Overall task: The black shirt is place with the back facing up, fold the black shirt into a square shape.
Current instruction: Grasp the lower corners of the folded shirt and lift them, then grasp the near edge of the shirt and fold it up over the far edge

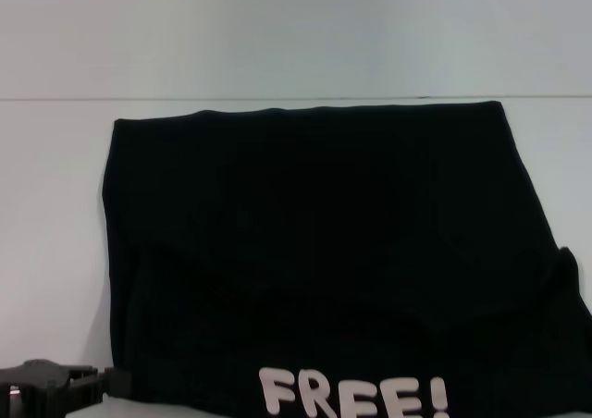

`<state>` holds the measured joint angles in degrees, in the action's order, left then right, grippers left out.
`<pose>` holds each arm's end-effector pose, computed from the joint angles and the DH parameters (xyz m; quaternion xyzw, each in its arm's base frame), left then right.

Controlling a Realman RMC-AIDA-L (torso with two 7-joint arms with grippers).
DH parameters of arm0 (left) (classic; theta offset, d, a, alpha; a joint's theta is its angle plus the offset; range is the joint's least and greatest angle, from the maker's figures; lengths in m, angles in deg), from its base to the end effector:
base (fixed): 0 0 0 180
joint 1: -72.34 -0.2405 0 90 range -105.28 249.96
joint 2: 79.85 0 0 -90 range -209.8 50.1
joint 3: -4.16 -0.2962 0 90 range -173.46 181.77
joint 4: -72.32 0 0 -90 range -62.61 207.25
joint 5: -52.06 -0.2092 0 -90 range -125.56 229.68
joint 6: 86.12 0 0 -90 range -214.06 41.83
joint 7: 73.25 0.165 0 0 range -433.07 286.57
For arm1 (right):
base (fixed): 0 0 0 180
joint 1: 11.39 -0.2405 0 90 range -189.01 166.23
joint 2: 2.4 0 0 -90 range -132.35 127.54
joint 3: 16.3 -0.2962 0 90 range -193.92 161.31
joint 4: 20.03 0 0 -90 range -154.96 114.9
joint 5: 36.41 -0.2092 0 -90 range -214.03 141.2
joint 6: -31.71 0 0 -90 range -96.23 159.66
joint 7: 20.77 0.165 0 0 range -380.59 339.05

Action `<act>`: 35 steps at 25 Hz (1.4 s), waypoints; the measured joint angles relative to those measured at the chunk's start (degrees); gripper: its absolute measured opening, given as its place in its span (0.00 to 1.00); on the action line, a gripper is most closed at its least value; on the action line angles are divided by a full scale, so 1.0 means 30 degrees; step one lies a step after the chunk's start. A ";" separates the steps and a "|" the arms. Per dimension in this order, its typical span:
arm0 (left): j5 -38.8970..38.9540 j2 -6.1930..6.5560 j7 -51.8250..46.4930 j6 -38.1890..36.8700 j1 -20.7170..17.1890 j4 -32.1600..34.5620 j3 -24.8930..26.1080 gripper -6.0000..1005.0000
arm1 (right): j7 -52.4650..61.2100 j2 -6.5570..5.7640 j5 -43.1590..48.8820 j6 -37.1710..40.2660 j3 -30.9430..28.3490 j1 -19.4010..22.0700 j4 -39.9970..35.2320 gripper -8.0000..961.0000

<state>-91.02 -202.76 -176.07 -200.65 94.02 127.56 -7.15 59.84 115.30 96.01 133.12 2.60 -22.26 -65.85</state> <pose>-0.3489 0.2438 0.0064 -0.8436 -0.4924 -0.2061 0.0586 0.4124 0.2109 0.0174 -0.8817 0.3963 0.1777 0.1845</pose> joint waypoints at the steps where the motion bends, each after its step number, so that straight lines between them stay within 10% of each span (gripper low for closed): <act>1: -0.0053 -0.0009 0.0117 -0.0258 -0.0031 0.0000 0.0059 0.07 | -0.0186 -0.0033 0.0007 0.0290 -0.0172 0.0187 0.0033 0.06; 12: 0.0177 0.0504 -0.0519 0.0972 0.1474 -0.0986 0.0921 0.08 | 0.0508 -0.0814 0.0051 0.0785 -0.2160 -0.1448 0.0291 0.06; 20: 0.0113 0.2216 -0.2142 0.8360 0.5491 -0.4920 0.0781 0.09 | 0.2380 -0.2064 0.0062 -0.2017 -0.2050 -0.4966 0.2039 0.06; 27: 0.0229 0.2565 -0.2638 1.5856 0.7683 -0.7012 0.0159 0.09 | 0.3965 -0.3210 0.0089 -0.7209 -0.0166 -0.8155 0.5210 0.06; 35: 0.0344 0.2474 -0.2716 1.9135 0.8605 -0.7669 -0.1245 0.10 | 0.5554 -0.2976 0.0093 -1.3080 0.1776 -1.0503 0.6662 0.06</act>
<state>-89.98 -195.34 -184.22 -143.25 119.84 104.56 -10.88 76.50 106.37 96.28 93.87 7.93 -53.77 -45.86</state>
